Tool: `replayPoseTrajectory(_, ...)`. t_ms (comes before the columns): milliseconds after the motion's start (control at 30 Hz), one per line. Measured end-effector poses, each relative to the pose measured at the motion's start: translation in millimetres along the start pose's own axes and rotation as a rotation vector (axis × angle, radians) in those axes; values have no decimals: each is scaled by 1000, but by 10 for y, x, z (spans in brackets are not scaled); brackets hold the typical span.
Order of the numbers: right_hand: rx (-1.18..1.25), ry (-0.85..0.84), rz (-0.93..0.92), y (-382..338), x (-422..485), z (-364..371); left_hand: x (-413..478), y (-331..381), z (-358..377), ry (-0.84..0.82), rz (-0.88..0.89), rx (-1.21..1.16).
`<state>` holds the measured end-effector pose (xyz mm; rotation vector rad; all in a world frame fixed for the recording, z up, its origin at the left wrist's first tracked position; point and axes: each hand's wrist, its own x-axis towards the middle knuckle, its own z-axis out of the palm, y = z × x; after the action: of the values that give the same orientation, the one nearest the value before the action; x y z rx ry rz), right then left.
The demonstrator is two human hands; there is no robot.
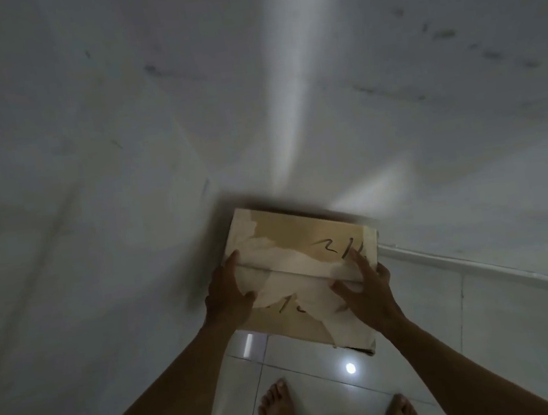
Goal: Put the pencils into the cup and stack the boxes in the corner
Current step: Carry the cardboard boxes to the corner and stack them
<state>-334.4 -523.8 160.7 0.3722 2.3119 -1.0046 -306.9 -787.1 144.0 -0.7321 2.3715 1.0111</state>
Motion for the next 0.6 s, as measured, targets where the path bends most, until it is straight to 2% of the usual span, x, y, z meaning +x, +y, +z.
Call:
replayPoseTrajectory(300,-27,-30,-23,192,508,235,470,-304,304,20,-8,-27)
replayPoseTrajectory(600,-88,-40,-44,366,548,350,464,-340,354,114,31,-103)
